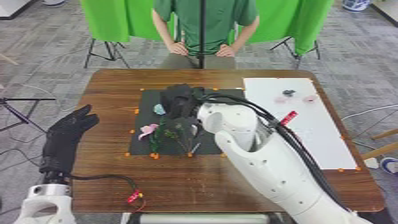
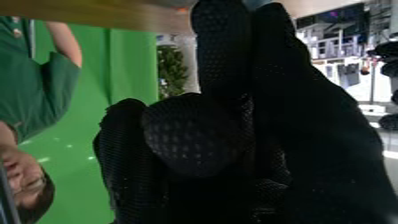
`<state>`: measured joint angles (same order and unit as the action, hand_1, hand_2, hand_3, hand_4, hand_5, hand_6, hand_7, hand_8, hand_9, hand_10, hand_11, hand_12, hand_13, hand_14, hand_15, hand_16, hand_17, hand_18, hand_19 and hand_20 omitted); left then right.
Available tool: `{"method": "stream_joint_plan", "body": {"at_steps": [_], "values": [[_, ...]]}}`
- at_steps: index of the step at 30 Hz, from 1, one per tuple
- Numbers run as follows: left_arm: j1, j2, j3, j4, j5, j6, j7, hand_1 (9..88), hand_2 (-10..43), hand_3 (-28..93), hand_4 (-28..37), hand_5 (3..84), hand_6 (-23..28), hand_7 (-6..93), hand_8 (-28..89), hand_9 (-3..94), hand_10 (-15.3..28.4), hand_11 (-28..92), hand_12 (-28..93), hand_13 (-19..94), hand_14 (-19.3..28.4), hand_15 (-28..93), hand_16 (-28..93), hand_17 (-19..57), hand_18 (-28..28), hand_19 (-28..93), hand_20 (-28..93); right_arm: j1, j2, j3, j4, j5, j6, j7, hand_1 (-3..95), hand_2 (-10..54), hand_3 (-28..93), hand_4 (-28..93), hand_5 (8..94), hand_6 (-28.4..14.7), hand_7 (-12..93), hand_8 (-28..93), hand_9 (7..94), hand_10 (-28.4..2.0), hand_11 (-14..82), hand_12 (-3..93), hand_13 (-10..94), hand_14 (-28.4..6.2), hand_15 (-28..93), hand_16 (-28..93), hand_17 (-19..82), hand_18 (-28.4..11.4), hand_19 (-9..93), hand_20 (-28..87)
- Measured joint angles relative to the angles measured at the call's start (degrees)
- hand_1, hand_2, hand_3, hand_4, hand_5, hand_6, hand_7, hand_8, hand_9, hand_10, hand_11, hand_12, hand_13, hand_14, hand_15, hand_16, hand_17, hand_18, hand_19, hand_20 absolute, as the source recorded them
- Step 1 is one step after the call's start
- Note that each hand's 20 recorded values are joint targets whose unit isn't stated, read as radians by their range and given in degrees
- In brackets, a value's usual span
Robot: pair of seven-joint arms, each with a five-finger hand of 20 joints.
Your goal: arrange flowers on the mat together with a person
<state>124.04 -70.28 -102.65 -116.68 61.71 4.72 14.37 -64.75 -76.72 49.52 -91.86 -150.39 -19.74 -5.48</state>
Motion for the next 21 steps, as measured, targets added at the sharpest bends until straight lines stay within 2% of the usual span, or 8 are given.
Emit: {"method": "stream_joint_plan", "body": {"at_steps": [21], "values": [[-0.2,0.03,0.17,0.1,0.02,-0.66,0.0,24.3,-2.8,67,-18.9,45.7,3.2,12.8,-6,45.9,12.8,18,15,36,16.8,14,5,5.3,13.0,9,18,-2.3,-1.0,-0.4,1.0,-3.5,-1.3,-0.4,55.4,-9.5,57,-21,77.9,4.1,18,4,93.7,-7.0,14.5,32.5,94,0.2,60,24,68,-11.6,93,53]]}}
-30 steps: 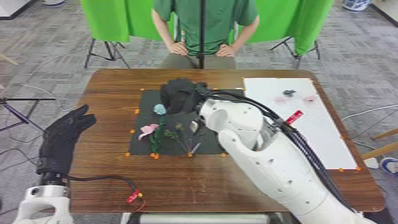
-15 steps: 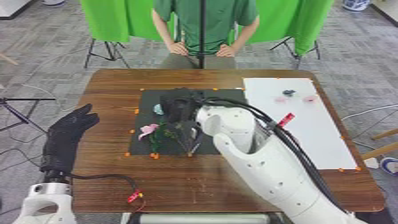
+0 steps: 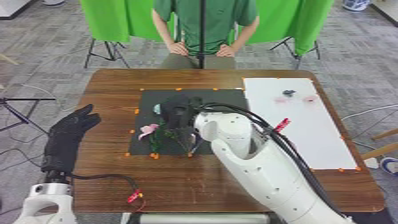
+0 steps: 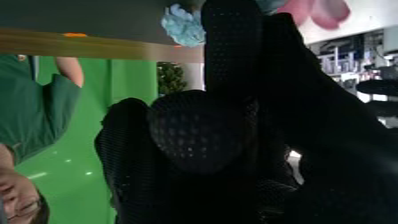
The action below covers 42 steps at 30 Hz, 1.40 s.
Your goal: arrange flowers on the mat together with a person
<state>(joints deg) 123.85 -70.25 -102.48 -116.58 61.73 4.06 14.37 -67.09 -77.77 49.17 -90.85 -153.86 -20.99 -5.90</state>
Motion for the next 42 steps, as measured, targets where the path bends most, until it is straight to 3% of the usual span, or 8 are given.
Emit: {"method": "stream_joint_plan", "body": {"at_steps": [4,14,26,32,35,38,40,42], "values": [[0.0,-0.01,0.01,0.0,0.02,-0.01,0.02,24.5,-3.1,67,-18.6,45.7,3.2,12.8,-6,45.9,12.8,18,15,36,16.8,14,5,5.3,13.0,9,18,-0.2,-0.1,0.1,0.6,-1.1,0.1,-0.2,55.0,-9.5,55,-20,76.3,4.3,18,3,93.6,-7.2,13.1,33.3,94,0.1,59,26,68,-11.5,93,52],[0.0,-0.03,0.04,0.0,0.03,0.0,0.14,25.2,-4.1,68,-18.5,45.7,3.3,12.7,-6,45.8,12.5,18,15,36,16.7,14,5,5.1,13.2,9,18,-0.6,-0.1,0.6,1.2,-2.2,0.2,-0.9,46.2,-9.5,66,-24,71.0,5.1,17,-5,91.9,-7.9,17.2,29.6,94,-0.2,58,27,67,-11.6,93,52],[0.2,-0.03,0.03,-0.06,0.03,0.0,0.19,25.2,-4.5,68,-18.3,45.6,3.1,13.2,-6,45.8,12.6,18,15,36,16.8,15,5,4.2,13.8,9,18,-0.6,0.1,1.0,1.0,-2.1,0.2,-1.0,45.0,-9.5,67,-24,70.7,5.4,17,-8,91.4,-8.2,18.5,28.0,94,-0.2,58,27,67,-11.7,93,52],[0.2,-0.11,0.0,-0.06,0.03,-0.01,0.2,25.2,-4.5,68,-18.3,45.7,3.2,13.1,-6,45.8,12.6,18,15,36,16.7,15,5,4.2,13.8,9,18,-1.9,1.0,4.2,-2.7,5.1,1.0,0.4,42.5,-9.5,69,-24,71.2,4.8,18,-8,90.7,-8.7,20.8,25.0,94,-0.3,57,27,67,-11.8,93,52],[0.2,-0.11,0.0,-0.06,0.04,-0.01,0.2,25.2,-4.6,68,-18.4,45.7,3.2,13.2,-6,45.9,12.5,19,15,36,16.8,15,5,4.2,13.7,9,18,-4.6,1.6,9.5,-8.2,12.9,4.2,1.7,43.0,-9.5,68,-24,72.7,3.7,18,-4,90.6,-8.7,21.4,24.2,94,-0.4,57,27,67,-11.9,93,52],[0.2,-0.11,0.0,-0.1,0.1,-0.05,0.19,25.2,-4.6,68,-18.4,45.6,3.1,13.2,-6,45.9,12.5,19,15,36,16.8,15,5,4.2,13.7,9,18,-7.9,2.4,15.6,-14.4,19.9,10.8,3.8,42.6,-9.5,65,-20,75.1,2.4,18,2,90.0,-9.4,23.0,21.2,94,-1.2,55,28,66,-12.2,93,52],[0.3,-0.11,-0.01,-0.21,0.12,-0.08,0.18,25.2,-4.5,68,-18.4,45.6,3.1,13.2,-6,45.8,12.6,18,15,36,16.8,15,5,4.2,13.7,9,18,-10.1,3.6,19.5,-18.3,24.8,16.2,5.8,39.6,-9.4,66,-18,76.4,2.1,19,3,89.1,-10.9,22.6,21.0,93,-2.8,49,30,64,-12.2,93,44],[0.6,-0.11,-0.05,-0.44,0.15,-0.1,0.16,25.3,-4.5,68,-18.4,45.6,3.1,13.2,-6,45.8,12.7,18,15,36,16.8,15,5,4.2,13.7,9,18,-12.5,5.4,22.8,-21.5,30.4,22.2,8.1,34.2,-5.2,68,-17,76.1,2.2,19,-3,86.4,-12.4,21.4,20.9,90,-4.5,43,30,60,-11.9,92,35]]}}
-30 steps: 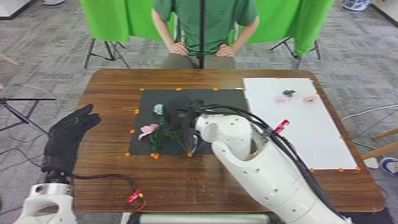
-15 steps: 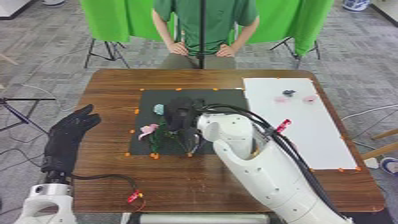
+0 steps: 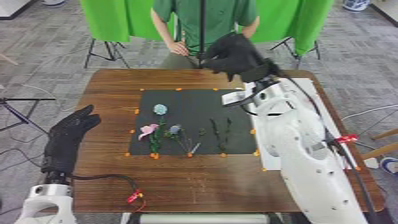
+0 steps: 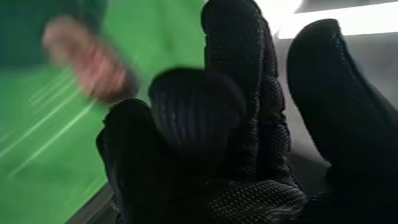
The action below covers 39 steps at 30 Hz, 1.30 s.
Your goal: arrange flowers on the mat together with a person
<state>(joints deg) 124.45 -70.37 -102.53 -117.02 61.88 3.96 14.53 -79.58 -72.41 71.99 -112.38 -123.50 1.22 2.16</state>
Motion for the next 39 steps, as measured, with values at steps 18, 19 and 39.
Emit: {"method": "stream_joint_plan", "body": {"at_steps": [18,19,39], "values": [[0.0,-0.02,0.89,-0.88,2.58,-2.32,-0.13,24.1,-3.5,67,-19.1,45.6,3.2,12.8,-6,45.7,12.8,18,15,36,16.9,14,5,4.2,13.5,8,18,-39.0,-3.4,18.0,-10.4,50.1,-1.3,-15.2,10.1,3.8,79,-18,41.1,-1.0,9,-8,41.9,-15.2,4.3,11.1,30,-13.7,7,17,17,-13.3,8,28],[0.0,-0.02,1.04,-0.94,2.93,-2.5,-0.13,24.0,-3.5,67,-19.1,45.6,3.2,12.7,-6,45.7,12.8,18,15,36,16.9,14,5,4.2,13.5,8,18,-40.6,-4.6,18.1,-10.9,52.7,-1.3,-15.1,10.0,4.0,79,-18,41.1,-1.0,9,-8,41.9,-15.2,4.3,11.1,30,-13.6,7,16,17,-13.3,8,28],[-0.3,-1.69,1.21,-2.23,5.83,-4.99,-0.19,25.0,-4.3,67,-18.5,45.7,3.3,12.5,-6,44.7,12.5,17,15,34,16.8,13,5,3.8,13.6,8,18,-47.3,-13.2,19.9,-16.5,59.0,1.6,-15.0,9.4,5.0,78,-17,46.4,-2.6,10,-8,47.3,-16.0,5.9,12.8,34,-16.3,10,18,18,-14.6,13,30]]}}
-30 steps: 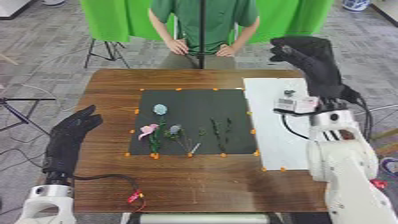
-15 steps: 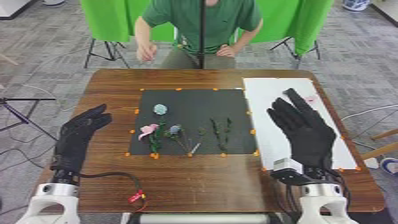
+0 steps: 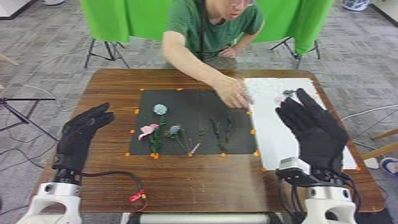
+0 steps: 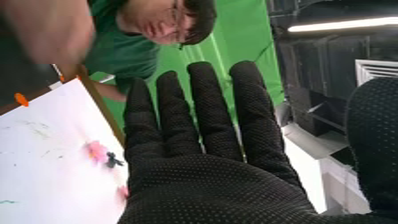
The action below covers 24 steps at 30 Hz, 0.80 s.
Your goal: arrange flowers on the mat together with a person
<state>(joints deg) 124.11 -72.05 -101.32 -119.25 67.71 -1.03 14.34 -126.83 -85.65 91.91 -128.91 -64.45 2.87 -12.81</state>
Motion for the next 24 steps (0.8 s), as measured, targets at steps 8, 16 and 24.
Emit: {"method": "stream_joint_plan", "body": {"at_steps": [8,16,24], "values": [[0.5,-1.12,-0.15,-0.42,0.31,-0.02,-0.21,25.3,-4.6,67,-18.3,45.6,3.2,12.6,-6,44.5,12.4,17,15,34,16.7,13,6,3.4,13.8,8,18,-0.5,-1.1,0.5,0.1,-0.7,-0.9,1.3,9.5,5.1,78,-17,47.5,-2.4,11,-8,49.1,-15.9,6.2,13.6,36,-16.6,11,20,18,-15.3,16,31],[0.6,-1.34,-0.31,-0.43,0.12,-0.04,-0.68,25.5,-4.6,67,-18.3,45.5,3.1,12.7,-6,44.7,12.5,18,15,34,16.8,13,6,3.0,14.1,9,18,-0.5,-1.7,0.6,0.1,-1.0,-1.9,3.0,9.7,5.3,77,-17,48.5,-2.6,11,-8,50.5,-16.0,6.3,13.9,37,-16.5,11,20,18,-15.4,18,30],[0.8,-1.39,-0.37,-0.43,-0.88,-0.02,-0.71,25.4,-4.5,67,-18.2,45.5,3.1,12.6,-6,44.9,12.5,18,15,34,16.7,13,6,1.7,14.1,7,17,-0.5,-1.8,0.6,0.3,-1.2,-1.9,3.3,9.8,5.2,77,-17,48.3,-2.4,11,-8,51.0,-16.1,6.4,14.1,39,-16.5,12,21,18,-15.7,19,31]]}}
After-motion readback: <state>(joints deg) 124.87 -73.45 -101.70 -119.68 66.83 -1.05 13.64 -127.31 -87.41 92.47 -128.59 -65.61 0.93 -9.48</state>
